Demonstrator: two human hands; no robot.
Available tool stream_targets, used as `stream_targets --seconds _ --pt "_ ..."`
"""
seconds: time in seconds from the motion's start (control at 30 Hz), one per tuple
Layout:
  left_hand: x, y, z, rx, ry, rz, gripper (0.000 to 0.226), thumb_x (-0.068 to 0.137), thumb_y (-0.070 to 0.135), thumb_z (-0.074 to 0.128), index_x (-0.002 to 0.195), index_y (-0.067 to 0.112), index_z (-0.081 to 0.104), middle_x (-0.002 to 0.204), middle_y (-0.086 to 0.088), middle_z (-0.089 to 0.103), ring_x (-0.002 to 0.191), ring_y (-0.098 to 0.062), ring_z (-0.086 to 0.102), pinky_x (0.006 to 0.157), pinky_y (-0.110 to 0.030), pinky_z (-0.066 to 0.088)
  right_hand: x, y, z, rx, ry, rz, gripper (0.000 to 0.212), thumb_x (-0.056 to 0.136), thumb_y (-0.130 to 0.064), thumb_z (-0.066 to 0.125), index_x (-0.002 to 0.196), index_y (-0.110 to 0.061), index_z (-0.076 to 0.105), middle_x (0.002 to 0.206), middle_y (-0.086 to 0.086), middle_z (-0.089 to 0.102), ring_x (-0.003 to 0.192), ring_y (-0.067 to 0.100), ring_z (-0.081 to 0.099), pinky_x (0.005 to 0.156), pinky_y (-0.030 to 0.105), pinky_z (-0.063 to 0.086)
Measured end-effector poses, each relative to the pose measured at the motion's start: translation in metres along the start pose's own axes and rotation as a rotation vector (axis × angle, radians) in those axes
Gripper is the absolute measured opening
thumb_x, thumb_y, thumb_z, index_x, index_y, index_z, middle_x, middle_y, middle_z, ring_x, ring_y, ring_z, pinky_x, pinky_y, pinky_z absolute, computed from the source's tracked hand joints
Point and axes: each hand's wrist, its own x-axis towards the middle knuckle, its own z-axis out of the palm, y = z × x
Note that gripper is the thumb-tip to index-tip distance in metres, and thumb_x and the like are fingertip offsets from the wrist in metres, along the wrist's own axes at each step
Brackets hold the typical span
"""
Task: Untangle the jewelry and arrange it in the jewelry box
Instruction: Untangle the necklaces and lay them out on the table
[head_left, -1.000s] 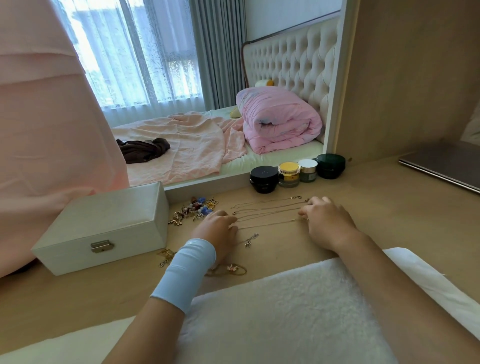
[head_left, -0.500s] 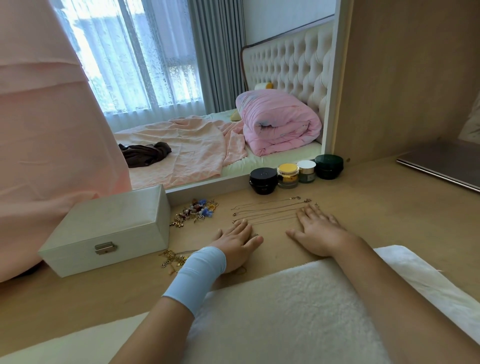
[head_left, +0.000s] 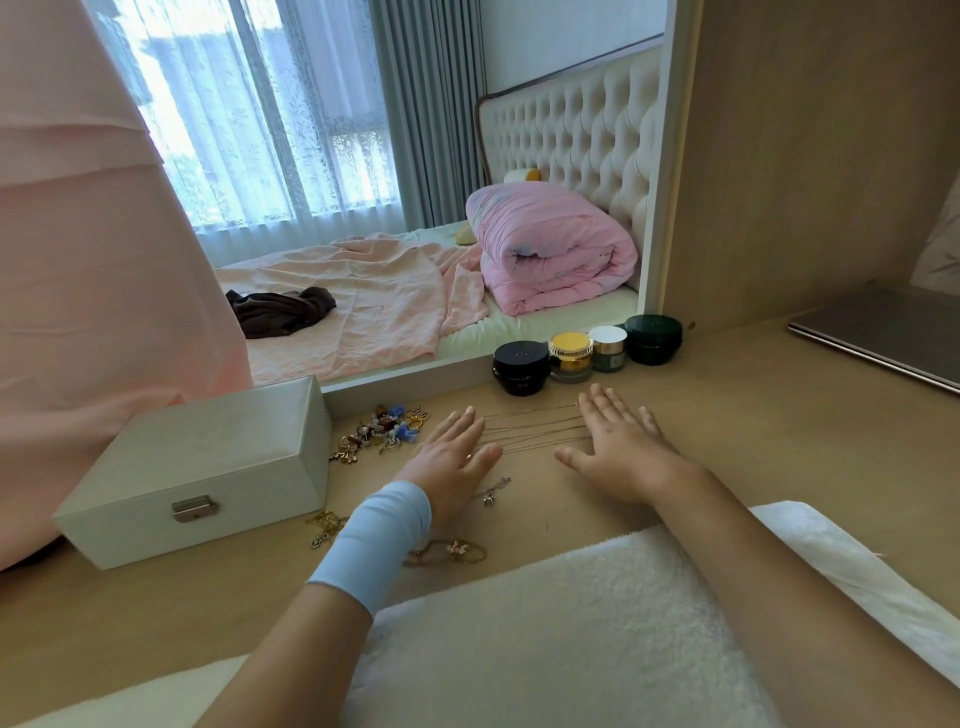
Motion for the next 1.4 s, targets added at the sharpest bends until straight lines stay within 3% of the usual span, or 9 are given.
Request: stream_targets --seconds 0.3,0.53,0.67,0.87,1.2,1.4 --pt "0.045 -0.001 -0.006 0.093 -0.211 -0.133 0.067 0.101 0.057 0.011 0.157 0.020 0.004 0.164 0.003 -0.004 0.150 -0.012 -0.005 0.122 -0.038 -0.002 0.043 0.001 -0.013 -0.035 -0.116 -0.007 0.080 0.100 -0.065 0.026 0.162 -0.017 0.009 0.170 0.002 -0.001 0.156 0.017 -0.005 0.125 0.050 0.000" --pt "0.074 -0.012 -0.004 0.122 -0.201 -0.134 0.063 0.103 0.051 0.012 0.156 0.020 0.002 0.164 0.002 -0.006 0.151 -0.014 -0.005 0.122 -0.039 -0.003 0.064 0.003 -0.018 -0.059 -0.138 -0.003 0.081 0.099 -0.066 0.029 0.162 -0.020 0.008 0.170 0.002 -0.002 0.156 0.018 -0.006 0.125 0.052 0.001" --pt "0.066 -0.016 -0.004 0.088 -0.157 -0.091 0.063 0.103 0.051 0.015 0.156 0.021 -0.001 0.163 0.004 -0.012 0.149 -0.010 -0.013 0.123 -0.040 -0.002 0.056 0.008 -0.017 -0.049 -0.077 -0.031 0.080 0.100 -0.064 0.029 0.162 -0.021 0.001 0.168 0.000 -0.013 0.155 0.017 -0.012 0.125 0.051 -0.002" --pt "0.039 -0.015 0.002 0.133 -0.194 -0.004 0.061 0.103 0.053 0.012 0.156 0.024 0.005 0.164 0.007 -0.004 0.150 -0.008 -0.005 0.123 -0.037 -0.002 0.036 0.012 -0.016 -0.068 -0.132 -0.018 0.080 0.101 -0.065 0.024 0.162 -0.018 0.002 0.169 0.001 -0.004 0.155 0.016 -0.005 0.126 0.049 -0.001" --pt "0.054 -0.018 0.003 0.140 -0.145 -0.120 0.068 0.101 0.057 0.012 0.157 0.022 -0.001 0.162 0.003 -0.017 0.147 -0.012 -0.021 0.118 -0.037 -0.011 0.048 0.005 -0.008 0.009 -0.099 0.013 0.082 0.099 -0.066 0.028 0.162 -0.019 0.004 0.169 0.004 -0.007 0.155 0.019 -0.008 0.125 0.051 0.001" --pt "0.036 -0.015 -0.001 0.092 -0.068 0.018 0.063 0.102 0.054 0.015 0.156 0.025 -0.002 0.161 0.009 -0.015 0.148 -0.008 -0.015 0.117 -0.028 -0.007 0.023 0.018 -0.012 0.010 -0.083 0.001 0.078 0.101 -0.064 0.023 0.161 -0.020 -0.002 0.168 0.000 -0.012 0.154 0.014 -0.011 0.126 0.047 -0.002"
